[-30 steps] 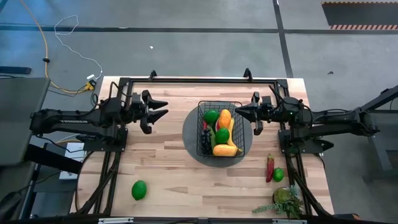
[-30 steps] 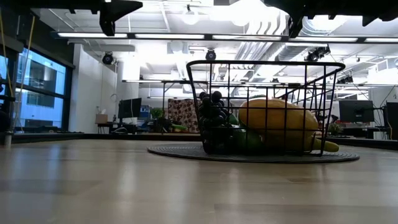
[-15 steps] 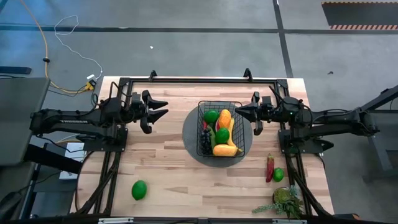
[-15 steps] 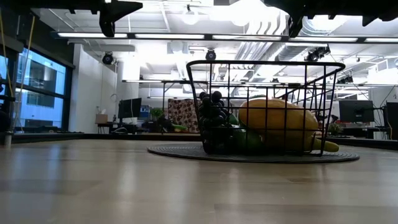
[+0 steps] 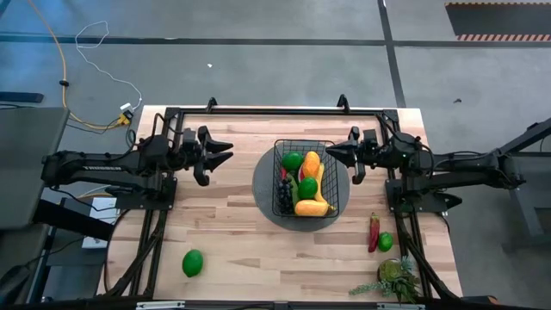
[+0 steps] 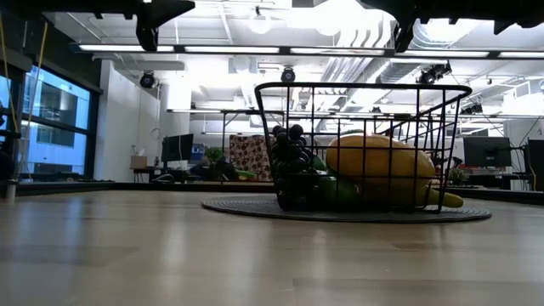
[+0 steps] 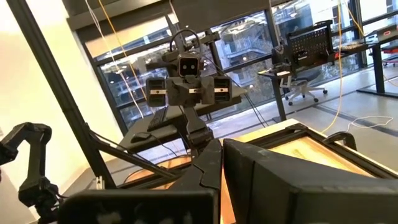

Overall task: Build produce basket
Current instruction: Put the red chili pepper into the black wire basket

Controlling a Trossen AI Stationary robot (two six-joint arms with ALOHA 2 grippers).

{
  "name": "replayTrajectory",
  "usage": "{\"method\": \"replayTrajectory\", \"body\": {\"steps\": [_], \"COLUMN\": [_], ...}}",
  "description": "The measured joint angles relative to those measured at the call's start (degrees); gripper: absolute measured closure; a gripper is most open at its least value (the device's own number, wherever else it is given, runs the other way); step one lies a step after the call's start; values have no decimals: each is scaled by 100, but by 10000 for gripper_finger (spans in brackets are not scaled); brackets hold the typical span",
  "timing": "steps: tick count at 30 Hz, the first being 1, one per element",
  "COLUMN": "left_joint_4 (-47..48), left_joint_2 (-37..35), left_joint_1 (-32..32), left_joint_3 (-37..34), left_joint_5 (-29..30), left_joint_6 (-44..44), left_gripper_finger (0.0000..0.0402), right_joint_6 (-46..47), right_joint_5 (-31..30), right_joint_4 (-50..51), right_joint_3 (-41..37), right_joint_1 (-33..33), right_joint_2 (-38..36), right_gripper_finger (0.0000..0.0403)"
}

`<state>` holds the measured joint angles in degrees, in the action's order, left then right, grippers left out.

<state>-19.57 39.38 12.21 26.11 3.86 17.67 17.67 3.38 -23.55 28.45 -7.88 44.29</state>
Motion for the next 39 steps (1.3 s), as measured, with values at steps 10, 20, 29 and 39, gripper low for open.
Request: {"method": "replayTrajectory", "body": {"steps": [10,20,29,39], "left_joint_4": [356,360,459,476], "left_joint_2": [0,0,0,0], "left_joint_1": [2,2,2,2], "left_joint_3": [-2,-2,-2,-2], "left_joint_5": [-271,-258,-169,-86], "left_joint_6": [-29,-135,-135,-133], "left_gripper_finger": [396,401,401,401], "right_joint_6": [-13,492,689,1478], "right_joint_5": [0,-396,-684,-643], "right_joint_4": [24,542,702,1675], "right_joint_3": [0,9,9,726], "right_joint_1": [0,0,-2,-2], "right_joint_2": [2,2,2,4], "right_gripper_finger": [402,345,172,100]}}
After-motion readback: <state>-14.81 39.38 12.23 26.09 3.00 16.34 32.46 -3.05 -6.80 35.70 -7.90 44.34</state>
